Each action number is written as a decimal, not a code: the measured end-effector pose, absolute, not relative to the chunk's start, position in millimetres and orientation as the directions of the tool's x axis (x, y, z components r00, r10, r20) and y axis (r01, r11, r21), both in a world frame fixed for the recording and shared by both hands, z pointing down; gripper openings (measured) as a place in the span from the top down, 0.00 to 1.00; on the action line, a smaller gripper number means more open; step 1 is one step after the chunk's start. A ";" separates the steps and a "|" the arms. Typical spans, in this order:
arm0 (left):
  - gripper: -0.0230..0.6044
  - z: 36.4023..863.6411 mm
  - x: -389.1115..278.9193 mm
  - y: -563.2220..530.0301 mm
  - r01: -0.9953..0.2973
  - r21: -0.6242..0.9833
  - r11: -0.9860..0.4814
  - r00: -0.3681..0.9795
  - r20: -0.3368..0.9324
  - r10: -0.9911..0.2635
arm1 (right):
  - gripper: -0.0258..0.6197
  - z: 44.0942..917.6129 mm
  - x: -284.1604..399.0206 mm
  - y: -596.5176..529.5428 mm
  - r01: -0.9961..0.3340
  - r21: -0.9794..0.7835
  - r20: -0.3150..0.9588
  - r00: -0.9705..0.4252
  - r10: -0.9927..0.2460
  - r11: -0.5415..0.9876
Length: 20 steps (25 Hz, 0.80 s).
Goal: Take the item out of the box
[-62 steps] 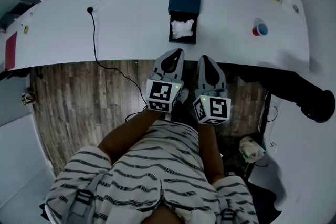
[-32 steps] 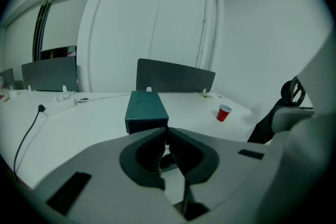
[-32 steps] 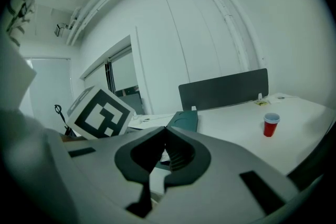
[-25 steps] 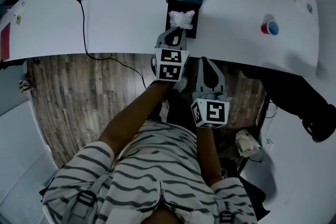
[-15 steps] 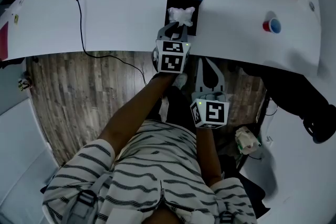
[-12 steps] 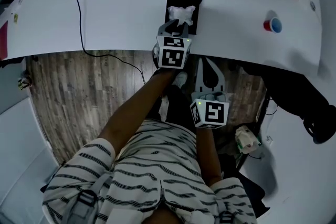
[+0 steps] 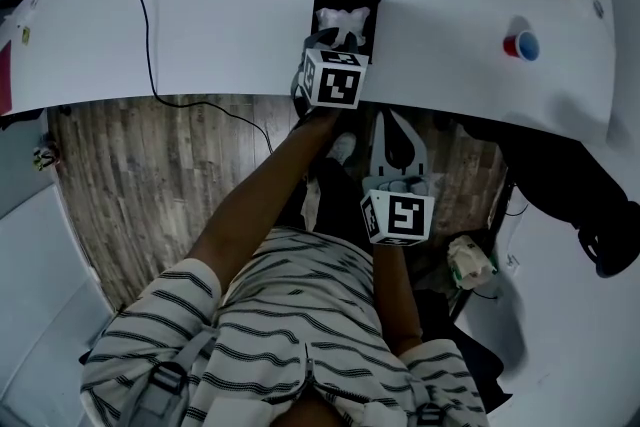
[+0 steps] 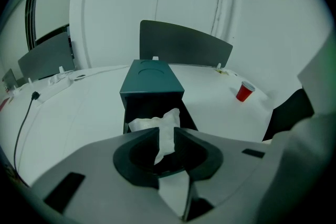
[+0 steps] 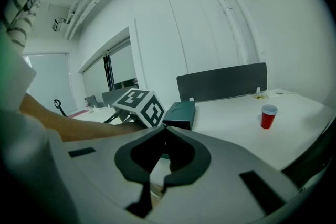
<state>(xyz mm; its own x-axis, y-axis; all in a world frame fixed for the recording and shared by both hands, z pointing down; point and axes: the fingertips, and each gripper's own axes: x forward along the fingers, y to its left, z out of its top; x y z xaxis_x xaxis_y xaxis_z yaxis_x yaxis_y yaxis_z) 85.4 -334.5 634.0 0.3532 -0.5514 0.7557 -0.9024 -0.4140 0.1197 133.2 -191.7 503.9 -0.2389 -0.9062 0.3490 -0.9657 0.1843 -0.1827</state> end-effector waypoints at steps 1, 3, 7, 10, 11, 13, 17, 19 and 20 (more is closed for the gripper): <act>0.83 636.2 85.5 -335.1 -0.904 0.119 -0.411 0.348 0.762 -0.546 | 0.93 504.5 134.0 -191.6 -0.966 -0.183 0.350 -0.239 -0.906 0.184; 0.83 640.0 86.3 -337.0 -0.907 0.120 -0.405 0.342 0.772 -0.537 | 0.93 506.3 135.8 -191.5 -0.967 -0.176 0.355 -0.236 -0.904 0.184; 0.83 646.3 87.8 -340.8 -0.910 0.108 -0.399 0.325 0.785 -0.527 | 0.93 510.9 140.2 -190.8 -0.972 -0.151 0.372 -0.223 -0.901 0.178; 0.83 650.7 88.8 -343.8 -0.914 0.096 -0.394 0.308 0.795 -0.522 | 0.93 512.9 142.6 -191.0 -0.972 -0.154 0.374 -0.221 -0.901 0.175; 0.83 652.4 89.4 -344.7 -0.915 0.092 -0.394 0.304 0.799 -0.519 | 0.93 513.4 143.1 -191.1 -0.972 -0.155 0.375 -0.222 -0.900 0.175; 0.83 656.2 90.5 -345.8 -0.916 0.085 -0.393 0.295 0.807 -0.511 | 0.93 514.3 144.3 -191.1 -0.972 -0.156 0.375 -0.221 -0.900 0.174; 0.83 662.5 91.6 -348.9 -0.916 0.078 -0.393 0.285 0.817 -0.502 | 0.93 516.8 145.5 -190.8 -0.973 -0.154 0.384 -0.217 -0.898 0.170; 0.83 664.6 91.4 -349.6 -0.917 0.076 -0.391 0.279 0.823 -0.495 | 0.93 517.2 146.1 -190.5 -0.974 -0.153 0.386 -0.215 -0.897 0.167; 0.84 665.2 90.9 -349.9 -0.919 0.072 -0.388 0.273 0.826 -0.493 | 0.93 517.2 146.6 -190.3 -0.974 -0.153 0.386 -0.213 -0.898 0.166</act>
<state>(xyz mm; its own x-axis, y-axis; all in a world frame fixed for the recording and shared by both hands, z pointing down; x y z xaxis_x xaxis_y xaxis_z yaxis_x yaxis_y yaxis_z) 90.9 -349.9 665.2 0.2733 -0.4929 0.8260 -0.9186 -0.3885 0.0722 146.6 -190.3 517.2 -0.2135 -0.8976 0.3856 -0.9742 0.1658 -0.1533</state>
